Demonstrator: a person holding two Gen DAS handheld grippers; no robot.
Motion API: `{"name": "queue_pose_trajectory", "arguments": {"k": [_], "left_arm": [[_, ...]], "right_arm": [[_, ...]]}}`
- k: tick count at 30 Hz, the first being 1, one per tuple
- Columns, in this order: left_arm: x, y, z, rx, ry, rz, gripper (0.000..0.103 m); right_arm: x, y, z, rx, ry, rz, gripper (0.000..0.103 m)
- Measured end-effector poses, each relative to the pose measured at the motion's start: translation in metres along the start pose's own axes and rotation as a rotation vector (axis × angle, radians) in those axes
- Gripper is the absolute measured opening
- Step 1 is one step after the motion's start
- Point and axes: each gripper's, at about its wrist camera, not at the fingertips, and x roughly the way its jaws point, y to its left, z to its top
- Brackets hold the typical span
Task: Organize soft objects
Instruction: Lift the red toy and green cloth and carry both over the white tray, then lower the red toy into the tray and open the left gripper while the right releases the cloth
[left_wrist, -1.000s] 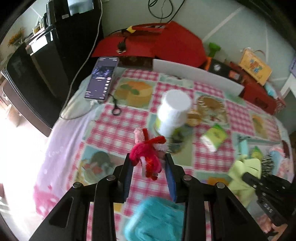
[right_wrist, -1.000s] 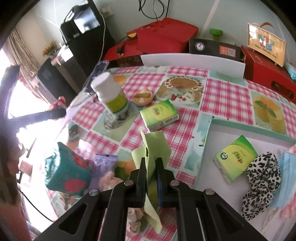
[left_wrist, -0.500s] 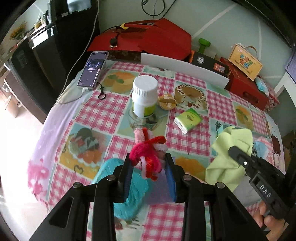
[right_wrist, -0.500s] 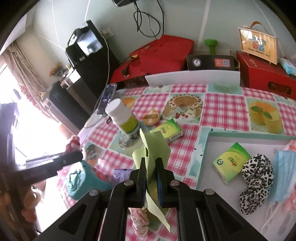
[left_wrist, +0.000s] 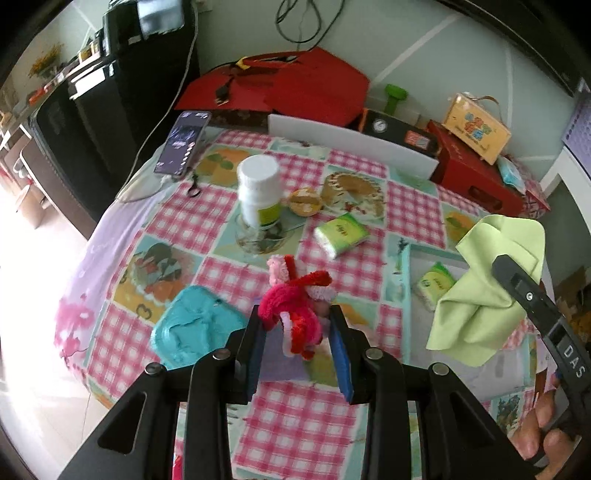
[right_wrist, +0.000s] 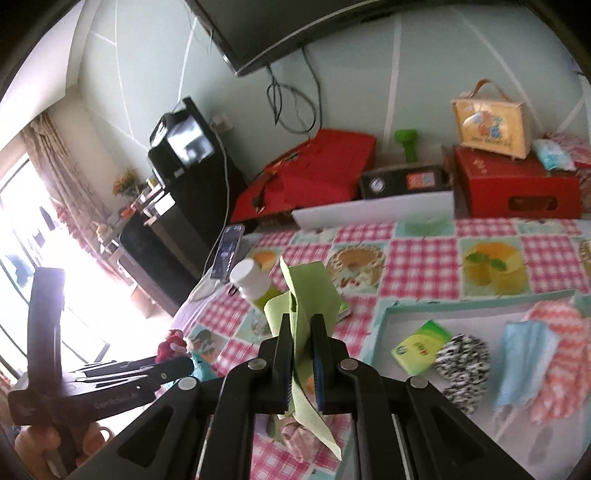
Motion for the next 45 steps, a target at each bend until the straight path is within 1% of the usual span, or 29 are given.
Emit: {"name": "queue_pose_trajectory", "arguments": {"k": [2, 5, 9, 11, 13, 17, 25, 28, 31, 34, 38, 43, 45], "left_arm": [[0.0, -0.01, 0.002, 0.008, -0.007, -0.012, 0.035], [0.002, -0.027, 0.004, 0.03, -0.024, -0.034, 0.035], [0.007, -0.051, 0.005, 0.08, -0.041, -0.06, 0.035], [0.01, -0.062, 0.004, 0.102, -0.046, -0.079, 0.035], [0.016, -0.074, 0.003, 0.122, -0.043, -0.1, 0.035], [0.035, -0.098, 0.002, 0.139, -0.015, -0.168, 0.035], [0.06, -0.14, -0.005, 0.212, 0.013, -0.239, 0.035], [0.067, -0.153, -0.011, 0.247, 0.018, -0.265, 0.035], [0.079, -0.16, -0.021, 0.266, 0.055, -0.293, 0.035], [0.089, -0.164, -0.03, 0.286, 0.098, -0.314, 0.035], [0.096, -0.17, -0.042, 0.318, 0.117, -0.298, 0.036], [0.106, -0.182, -0.058, 0.386, 0.156, -0.285, 0.037], [0.109, -0.186, -0.061, 0.405, 0.168, -0.276, 0.039]], "right_arm": [[-0.011, -0.004, 0.002, 0.0, -0.025, -0.014, 0.01], [-0.025, -0.014, 0.005, 0.007, -0.057, -0.058, 0.01], [-0.043, -0.035, 0.007, 0.061, -0.099, -0.099, 0.01], [-0.051, -0.044, 0.006, 0.076, -0.114, -0.136, 0.01], [-0.059, -0.056, 0.006, 0.099, -0.122, -0.175, 0.01], [-0.073, -0.077, 0.004, 0.143, -0.124, -0.257, 0.01], [-0.096, -0.114, -0.003, 0.229, -0.137, -0.402, 0.01], [-0.103, -0.125, -0.006, 0.259, -0.127, -0.453, 0.01], [-0.107, -0.14, -0.012, 0.312, -0.115, -0.496, 0.01], [-0.104, -0.152, -0.017, 0.352, -0.084, -0.534, 0.01], [-0.094, -0.158, -0.021, 0.373, -0.033, -0.565, 0.01], [-0.077, -0.164, -0.029, 0.383, 0.043, -0.605, 0.01], [-0.069, -0.165, -0.032, 0.378, 0.074, -0.61, 0.01]]}}
